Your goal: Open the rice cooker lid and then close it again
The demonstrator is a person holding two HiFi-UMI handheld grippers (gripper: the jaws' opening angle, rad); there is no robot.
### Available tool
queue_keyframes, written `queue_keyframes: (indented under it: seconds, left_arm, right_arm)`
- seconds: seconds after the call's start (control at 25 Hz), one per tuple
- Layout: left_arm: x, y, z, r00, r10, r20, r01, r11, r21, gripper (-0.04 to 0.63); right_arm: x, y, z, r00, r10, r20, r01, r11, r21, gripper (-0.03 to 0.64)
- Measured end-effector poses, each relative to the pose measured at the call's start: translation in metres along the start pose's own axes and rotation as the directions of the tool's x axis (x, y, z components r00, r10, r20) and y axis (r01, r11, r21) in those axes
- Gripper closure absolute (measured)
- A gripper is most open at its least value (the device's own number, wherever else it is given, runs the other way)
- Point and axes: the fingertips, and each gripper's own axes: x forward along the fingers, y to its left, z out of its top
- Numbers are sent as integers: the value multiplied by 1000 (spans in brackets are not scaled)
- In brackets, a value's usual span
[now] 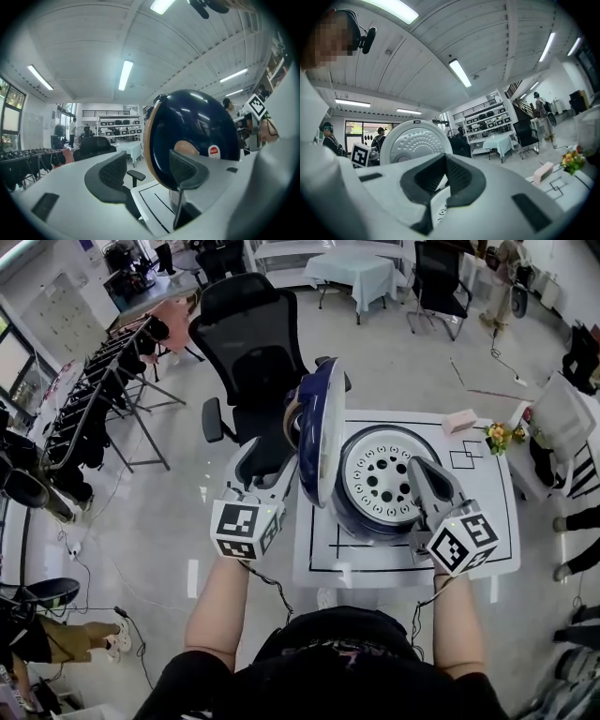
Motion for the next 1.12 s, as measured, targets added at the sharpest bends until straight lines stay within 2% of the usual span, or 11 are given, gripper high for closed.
queue_keyframes:
  seconds: [0.28,0.44,0.8,1.12]
  left_arm:
    - [-54,-16,-8,990,138,-23,-139,989,-43,290]
    - [-89,-48,-6,984,174,-28,-176,983,-54,288]
    - [-147,-162,2,990,137,-22,-138,988,-70,288]
    - [-178,-237,11,995,101,-21,-102,992,-74,288]
  right_arm:
    - [-35,5,-2,997,81,-11,-81,997,0,615]
    - [-63,11,-2,992,128,-20,-129,992,-5,615]
    - [-130,31,-6,973,229,-28,-229,973,-15,615]
    - [-184,37,-9,964,264,-24,-264,965,-5,615]
